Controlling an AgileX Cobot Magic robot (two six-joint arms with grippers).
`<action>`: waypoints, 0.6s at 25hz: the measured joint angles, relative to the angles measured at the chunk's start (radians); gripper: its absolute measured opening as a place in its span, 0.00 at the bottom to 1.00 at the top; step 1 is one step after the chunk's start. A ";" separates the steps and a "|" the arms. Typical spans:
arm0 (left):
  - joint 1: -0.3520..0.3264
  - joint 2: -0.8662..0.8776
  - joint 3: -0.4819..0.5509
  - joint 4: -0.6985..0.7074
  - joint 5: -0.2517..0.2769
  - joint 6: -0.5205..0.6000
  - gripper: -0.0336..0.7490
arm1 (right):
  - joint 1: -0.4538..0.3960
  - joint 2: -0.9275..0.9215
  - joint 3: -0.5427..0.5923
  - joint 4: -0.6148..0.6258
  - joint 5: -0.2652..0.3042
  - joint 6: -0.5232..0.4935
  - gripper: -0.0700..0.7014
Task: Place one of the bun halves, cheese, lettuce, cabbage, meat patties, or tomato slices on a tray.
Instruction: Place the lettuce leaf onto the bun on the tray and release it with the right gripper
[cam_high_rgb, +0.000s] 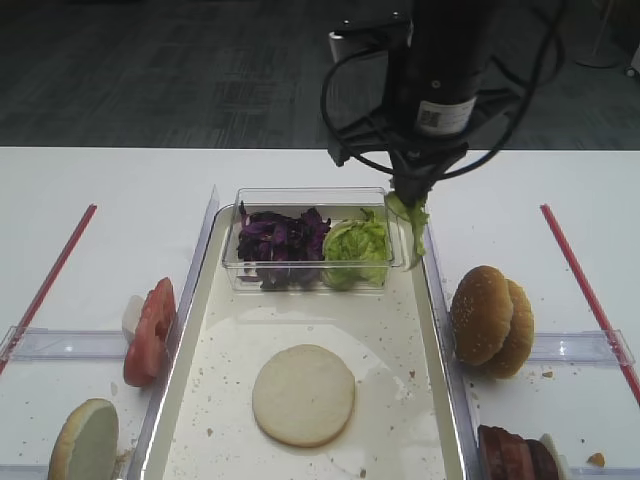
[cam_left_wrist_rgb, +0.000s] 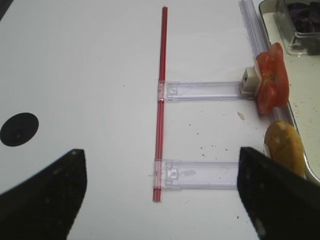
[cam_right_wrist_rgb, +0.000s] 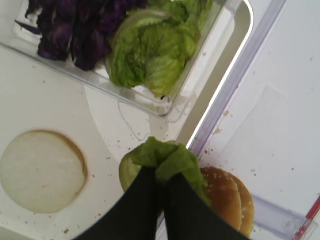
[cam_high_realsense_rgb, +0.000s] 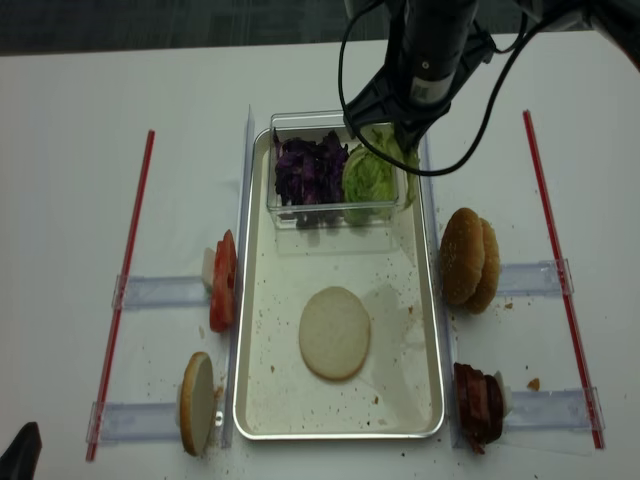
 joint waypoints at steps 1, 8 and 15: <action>0.000 0.000 0.000 0.000 0.000 0.000 0.76 | 0.000 -0.021 0.030 0.003 0.000 0.000 0.17; 0.000 0.000 0.000 0.000 0.000 0.000 0.76 | 0.000 -0.141 0.175 0.030 -0.002 0.000 0.17; 0.000 0.000 0.000 0.000 0.000 0.000 0.76 | 0.000 -0.197 0.219 0.051 -0.002 0.000 0.17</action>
